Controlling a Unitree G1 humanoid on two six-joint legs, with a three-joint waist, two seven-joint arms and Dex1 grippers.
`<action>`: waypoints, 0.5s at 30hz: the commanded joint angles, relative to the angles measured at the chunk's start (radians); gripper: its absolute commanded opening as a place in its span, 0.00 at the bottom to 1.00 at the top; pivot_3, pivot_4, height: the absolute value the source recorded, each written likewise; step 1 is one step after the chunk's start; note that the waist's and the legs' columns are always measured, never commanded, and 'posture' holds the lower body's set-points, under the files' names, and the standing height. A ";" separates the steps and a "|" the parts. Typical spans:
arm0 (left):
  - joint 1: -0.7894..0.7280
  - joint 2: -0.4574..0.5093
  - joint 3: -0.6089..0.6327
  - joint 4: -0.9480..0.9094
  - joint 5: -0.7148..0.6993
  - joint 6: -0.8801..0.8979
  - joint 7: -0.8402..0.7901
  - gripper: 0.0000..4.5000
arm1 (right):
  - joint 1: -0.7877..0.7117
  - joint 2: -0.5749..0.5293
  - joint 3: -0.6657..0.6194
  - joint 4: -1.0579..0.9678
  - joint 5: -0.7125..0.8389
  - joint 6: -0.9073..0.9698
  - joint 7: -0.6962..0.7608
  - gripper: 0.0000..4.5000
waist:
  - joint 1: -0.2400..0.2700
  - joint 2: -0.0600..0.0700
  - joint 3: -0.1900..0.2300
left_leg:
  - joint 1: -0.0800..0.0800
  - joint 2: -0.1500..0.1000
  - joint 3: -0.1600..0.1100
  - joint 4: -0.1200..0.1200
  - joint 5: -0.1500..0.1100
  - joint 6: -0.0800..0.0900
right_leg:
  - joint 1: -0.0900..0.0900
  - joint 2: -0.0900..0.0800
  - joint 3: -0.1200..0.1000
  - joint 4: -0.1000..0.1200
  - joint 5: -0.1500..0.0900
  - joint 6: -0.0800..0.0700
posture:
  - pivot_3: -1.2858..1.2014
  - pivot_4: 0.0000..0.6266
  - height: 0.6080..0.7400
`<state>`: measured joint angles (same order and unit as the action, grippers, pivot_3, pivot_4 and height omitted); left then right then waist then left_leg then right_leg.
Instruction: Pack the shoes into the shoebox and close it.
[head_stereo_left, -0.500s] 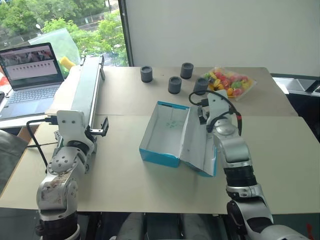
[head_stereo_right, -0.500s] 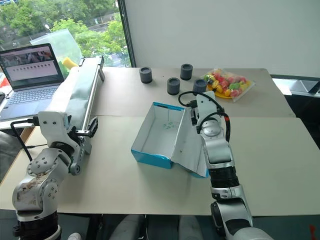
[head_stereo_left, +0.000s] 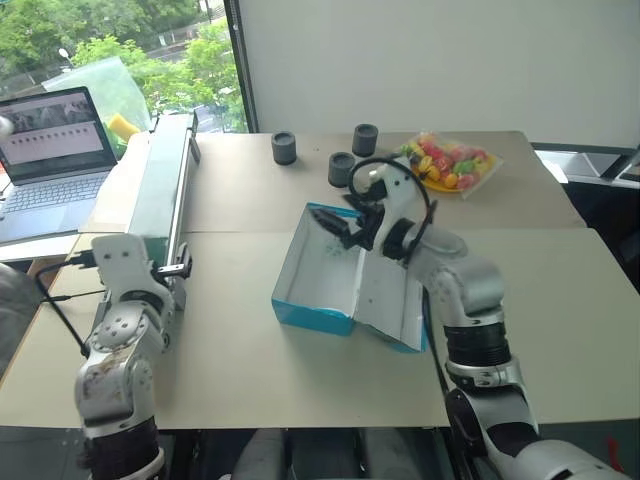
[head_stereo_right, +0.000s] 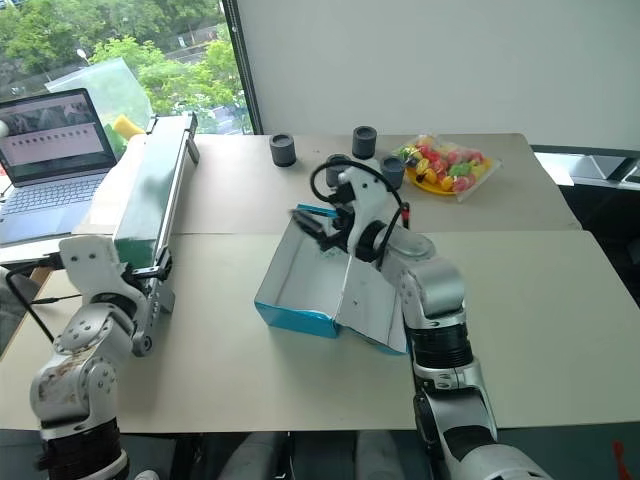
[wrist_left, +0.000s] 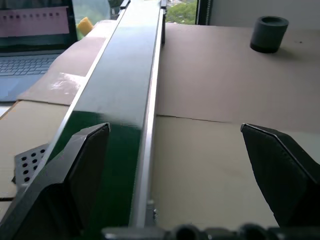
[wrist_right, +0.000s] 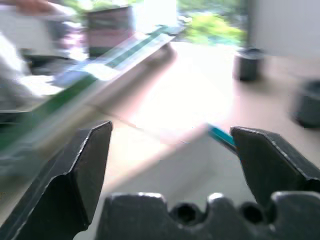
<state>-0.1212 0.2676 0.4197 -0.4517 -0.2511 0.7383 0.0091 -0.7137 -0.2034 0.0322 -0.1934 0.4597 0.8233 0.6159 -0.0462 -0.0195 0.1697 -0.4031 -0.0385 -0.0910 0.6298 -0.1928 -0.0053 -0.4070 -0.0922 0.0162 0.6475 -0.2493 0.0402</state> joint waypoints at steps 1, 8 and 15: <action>0.032 0.005 0.051 -0.030 -0.007 -0.009 0.006 1.00 | 0.003 -0.093 0.080 -0.137 0.099 0.042 0.175 0.99 | 0.011 -0.001 0.000 | 0.000 0.000 0.000 0.001 0.000 0.000 | 0.001 0.000 0.000 0.000 0.000 0.000 | 0.52 0.24 0.96; 0.037 0.021 0.105 -0.035 -0.042 0.020 -0.003 1.00 | 0.016 -0.164 0.279 -0.114 -0.078 -0.070 0.157 0.99 | 0.023 -0.002 -0.001 | 0.002 0.000 0.001 0.004 0.000 0.000 | 0.002 0.001 -0.001 0.000 0.002 -0.003 | 0.52 0.24 0.96; -0.014 0.046 0.117 0.000 -0.066 0.083 0.005 1.00 | 0.069 -0.101 0.357 -0.126 -0.188 -0.115 0.046 0.99 | 0.027 -0.003 -0.001 | 0.000 0.000 0.002 0.004 -0.001 -0.001 | 0.000 0.001 0.000 0.000 0.002 -0.004 | 0.52 0.24 0.96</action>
<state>-0.1064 0.2906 0.5153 -0.4388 -0.3088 0.8153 0.0074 -0.6438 -0.3218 0.3840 -0.2928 0.2917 0.7402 0.6949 -0.0187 -0.0223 0.1683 -0.4030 -0.0381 -0.0889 0.6334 -0.1935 -0.0065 -0.4072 -0.0908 0.0165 0.6474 -0.2470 0.0366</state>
